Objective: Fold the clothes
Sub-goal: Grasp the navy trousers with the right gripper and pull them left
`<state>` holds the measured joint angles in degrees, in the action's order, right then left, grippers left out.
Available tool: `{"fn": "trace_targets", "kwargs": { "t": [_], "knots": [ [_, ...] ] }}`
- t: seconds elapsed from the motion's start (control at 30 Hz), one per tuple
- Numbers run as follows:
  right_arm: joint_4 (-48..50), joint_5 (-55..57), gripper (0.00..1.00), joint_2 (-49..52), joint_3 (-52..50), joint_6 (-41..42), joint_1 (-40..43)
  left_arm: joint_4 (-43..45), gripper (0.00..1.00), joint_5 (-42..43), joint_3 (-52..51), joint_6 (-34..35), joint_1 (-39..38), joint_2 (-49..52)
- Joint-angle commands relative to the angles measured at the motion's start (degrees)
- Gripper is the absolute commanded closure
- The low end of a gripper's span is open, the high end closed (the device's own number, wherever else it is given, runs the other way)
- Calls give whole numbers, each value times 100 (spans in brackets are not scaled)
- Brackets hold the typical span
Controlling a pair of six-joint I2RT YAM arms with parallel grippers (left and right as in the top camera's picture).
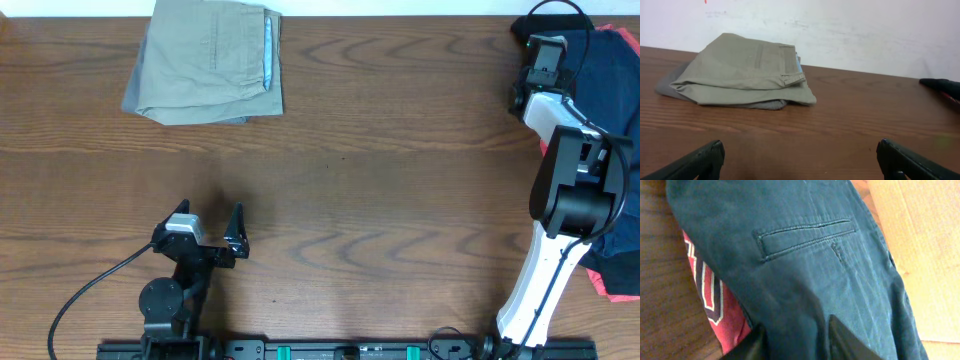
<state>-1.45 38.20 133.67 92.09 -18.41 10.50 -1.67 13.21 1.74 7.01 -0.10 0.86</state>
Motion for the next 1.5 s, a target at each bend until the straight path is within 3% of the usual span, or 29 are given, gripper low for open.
{"fn": "trace_targets", "kwargs": {
  "t": [0.0, 0.13, 0.33, 0.67, 0.97, 1.23, 1.47],
  "knots": [
    [20, 254, 75, -195, 133, 81, -9, -103, 2, 72, -149, -98, 20, -13],
    [-63, 254, 88, -195, 133, 83, -9, -103, 2, 72, -149, -96, 20, -13],
    [-129, 710, 99, -223, 133, 374, -20, -103, 2, 72, -149, -96, 20, -13],
    [-380, 767, 99, -911, 133, 1152, -59, -103, 2, 72, -149, -96, 20, -13],
    [-828, 522, 99, -1329, 133, 1178, -295, -103, 2, 72, -149, -96, 20, -13],
    [-962, 522, 99, -1416, 133, 1274, -1056, -103, 2, 72, -149, -96, 20, -13],
    [-1480, 160, 99, -1416, 133, 2004, -1856, -103, 2, 72, -149, -98, 20, -13]
  ]
}}
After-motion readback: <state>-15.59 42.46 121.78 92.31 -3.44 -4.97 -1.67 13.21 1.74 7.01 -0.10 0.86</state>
